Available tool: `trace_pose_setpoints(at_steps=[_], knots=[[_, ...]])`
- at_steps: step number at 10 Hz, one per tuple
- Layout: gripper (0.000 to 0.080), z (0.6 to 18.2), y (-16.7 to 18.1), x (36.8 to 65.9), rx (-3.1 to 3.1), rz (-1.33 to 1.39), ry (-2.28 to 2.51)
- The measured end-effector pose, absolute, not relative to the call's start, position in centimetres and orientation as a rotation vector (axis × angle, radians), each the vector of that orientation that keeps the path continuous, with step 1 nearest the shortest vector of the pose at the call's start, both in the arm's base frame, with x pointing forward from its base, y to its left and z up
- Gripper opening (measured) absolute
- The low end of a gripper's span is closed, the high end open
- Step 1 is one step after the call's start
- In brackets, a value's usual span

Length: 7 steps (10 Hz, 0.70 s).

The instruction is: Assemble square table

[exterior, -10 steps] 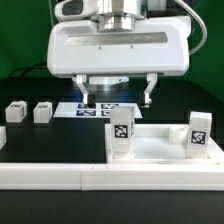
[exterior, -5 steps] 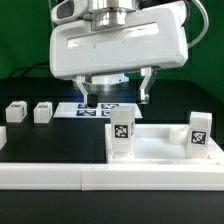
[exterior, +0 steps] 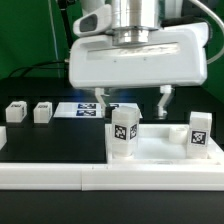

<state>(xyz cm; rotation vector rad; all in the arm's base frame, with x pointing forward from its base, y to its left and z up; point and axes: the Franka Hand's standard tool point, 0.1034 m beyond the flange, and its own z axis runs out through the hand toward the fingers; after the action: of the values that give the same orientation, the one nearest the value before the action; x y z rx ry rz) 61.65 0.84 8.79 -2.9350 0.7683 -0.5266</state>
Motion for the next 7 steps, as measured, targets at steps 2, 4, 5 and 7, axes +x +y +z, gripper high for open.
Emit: trace_pose_setpoints(at_steps=[2, 4, 5, 7], knots=[[0.0649, 9.0, 0.4, 61.2, -2.937, -0.481, 0.744], [0.0649, 9.3, 0.1, 60.8, -2.937, -0.363, 0.73], [0.0649, 9.3, -0.4, 60.8, -2.934, -0.323, 0.733], [0.0649, 9.5, -1.5, 60.7, -2.913, -0.196, 0.754]])
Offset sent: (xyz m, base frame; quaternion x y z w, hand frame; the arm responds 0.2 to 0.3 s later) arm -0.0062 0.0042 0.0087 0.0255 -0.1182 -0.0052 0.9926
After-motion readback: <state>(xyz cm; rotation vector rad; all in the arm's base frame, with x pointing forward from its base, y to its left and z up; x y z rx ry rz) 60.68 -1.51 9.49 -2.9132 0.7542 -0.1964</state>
